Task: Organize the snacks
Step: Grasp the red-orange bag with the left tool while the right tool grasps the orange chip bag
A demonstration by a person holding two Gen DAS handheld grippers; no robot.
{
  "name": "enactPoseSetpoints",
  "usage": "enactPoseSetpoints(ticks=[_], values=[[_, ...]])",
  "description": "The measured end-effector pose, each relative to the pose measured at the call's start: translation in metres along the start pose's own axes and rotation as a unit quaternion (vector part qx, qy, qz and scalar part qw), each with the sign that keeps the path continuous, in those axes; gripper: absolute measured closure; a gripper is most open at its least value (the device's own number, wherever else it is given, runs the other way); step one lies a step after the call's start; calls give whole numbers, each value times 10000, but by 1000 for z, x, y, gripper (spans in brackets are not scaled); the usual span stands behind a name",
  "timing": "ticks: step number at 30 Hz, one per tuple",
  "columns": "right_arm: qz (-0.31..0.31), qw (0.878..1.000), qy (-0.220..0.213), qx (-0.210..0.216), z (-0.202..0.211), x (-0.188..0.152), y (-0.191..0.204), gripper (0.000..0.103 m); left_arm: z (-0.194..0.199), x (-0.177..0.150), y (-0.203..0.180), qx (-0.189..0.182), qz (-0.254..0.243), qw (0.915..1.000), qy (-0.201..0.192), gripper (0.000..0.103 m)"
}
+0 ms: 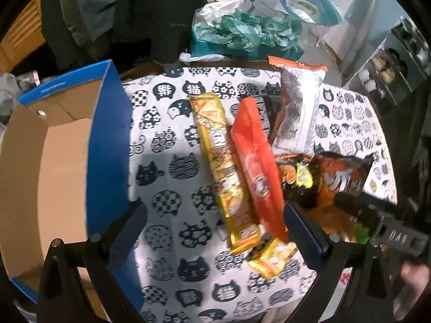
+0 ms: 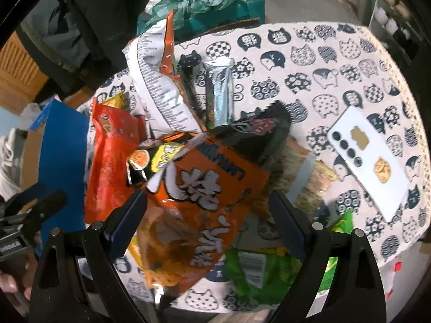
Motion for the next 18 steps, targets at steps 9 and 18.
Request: enactPoseSetpoints(ticks=[9, 18], values=[[-166, 9994, 22, 295, -9, 5, -7, 13, -16, 9, -14, 8, 112, 9999, 94, 1], [-213, 9983, 18, 542, -21, 9, -10, 13, -41, 12, -31, -202, 144, 9991, 338, 3]])
Point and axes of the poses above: each gripper's, at about its wrist camera, not at the fingertips, and z roughly against the way its jaws point, y to its left, x to its top, the point moved 2 cm from there along -z, roughly the way its jaws point, and after that the axes turned 14 degrees about z, right-handed, at the moved point
